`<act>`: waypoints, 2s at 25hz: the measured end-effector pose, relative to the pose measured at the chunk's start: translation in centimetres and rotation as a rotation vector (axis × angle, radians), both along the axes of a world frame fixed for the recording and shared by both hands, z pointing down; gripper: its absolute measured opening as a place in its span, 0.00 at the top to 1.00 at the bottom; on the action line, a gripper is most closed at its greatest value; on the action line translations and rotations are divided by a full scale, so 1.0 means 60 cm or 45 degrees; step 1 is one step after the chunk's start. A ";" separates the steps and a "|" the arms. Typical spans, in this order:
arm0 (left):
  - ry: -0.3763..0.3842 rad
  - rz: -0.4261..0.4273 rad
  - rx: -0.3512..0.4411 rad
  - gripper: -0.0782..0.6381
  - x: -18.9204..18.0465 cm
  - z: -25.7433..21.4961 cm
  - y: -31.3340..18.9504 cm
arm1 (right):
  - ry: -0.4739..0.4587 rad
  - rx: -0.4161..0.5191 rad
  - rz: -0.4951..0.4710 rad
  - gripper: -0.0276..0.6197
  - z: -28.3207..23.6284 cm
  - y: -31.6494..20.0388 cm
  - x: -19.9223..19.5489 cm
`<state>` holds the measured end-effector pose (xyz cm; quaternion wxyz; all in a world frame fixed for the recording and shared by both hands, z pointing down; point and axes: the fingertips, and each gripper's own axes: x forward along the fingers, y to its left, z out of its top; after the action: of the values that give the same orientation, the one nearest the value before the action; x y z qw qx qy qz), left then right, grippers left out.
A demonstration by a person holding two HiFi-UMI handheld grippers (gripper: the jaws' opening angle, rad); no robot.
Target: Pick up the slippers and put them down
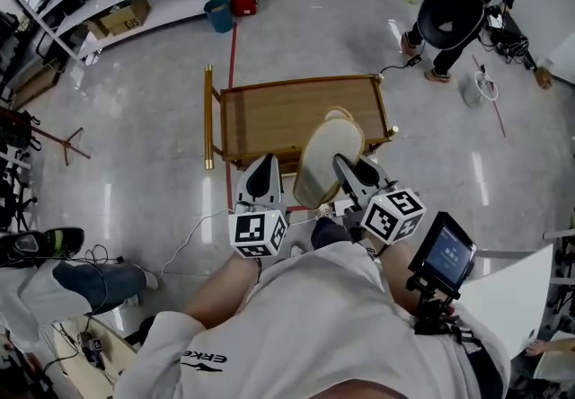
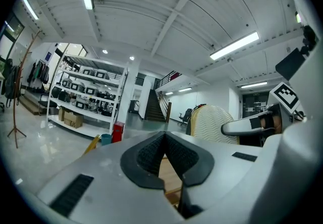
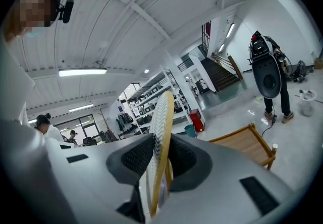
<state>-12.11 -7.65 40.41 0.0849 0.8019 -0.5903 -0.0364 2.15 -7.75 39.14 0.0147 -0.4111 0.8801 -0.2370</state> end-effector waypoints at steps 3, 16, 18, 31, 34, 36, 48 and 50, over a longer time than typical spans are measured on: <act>-0.004 0.004 -0.001 0.89 0.002 -0.002 0.013 | -0.002 0.001 0.001 0.82 -0.002 0.016 0.001; -0.033 -0.022 0.012 0.89 0.018 -0.001 0.015 | -0.003 0.022 0.006 0.82 -0.002 0.031 0.026; -0.021 -0.022 0.016 0.89 0.018 -0.001 0.015 | -0.006 0.025 0.006 0.82 -0.003 0.031 0.026; -0.003 -0.016 0.032 0.89 0.027 -0.012 0.022 | -0.005 0.029 0.013 0.82 -0.009 0.034 0.034; -0.002 -0.018 0.031 0.89 0.023 -0.009 0.021 | -0.002 0.023 0.012 0.82 -0.005 0.032 0.030; -0.002 -0.024 0.029 0.89 0.018 -0.006 0.022 | 0.001 0.019 0.009 0.82 -0.001 0.030 0.026; 0.006 -0.114 0.003 0.89 -0.057 0.008 0.039 | -0.014 -0.026 -0.066 0.82 0.013 0.016 -0.048; 0.002 -0.148 -0.007 0.89 -0.074 0.012 0.039 | -0.015 -0.034 -0.102 0.82 0.016 0.006 -0.066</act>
<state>-16.54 -5.32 41.12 0.0854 0.7659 -0.6360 -0.0403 -1.81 -7.38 40.11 0.0048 -0.3745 0.8924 -0.2517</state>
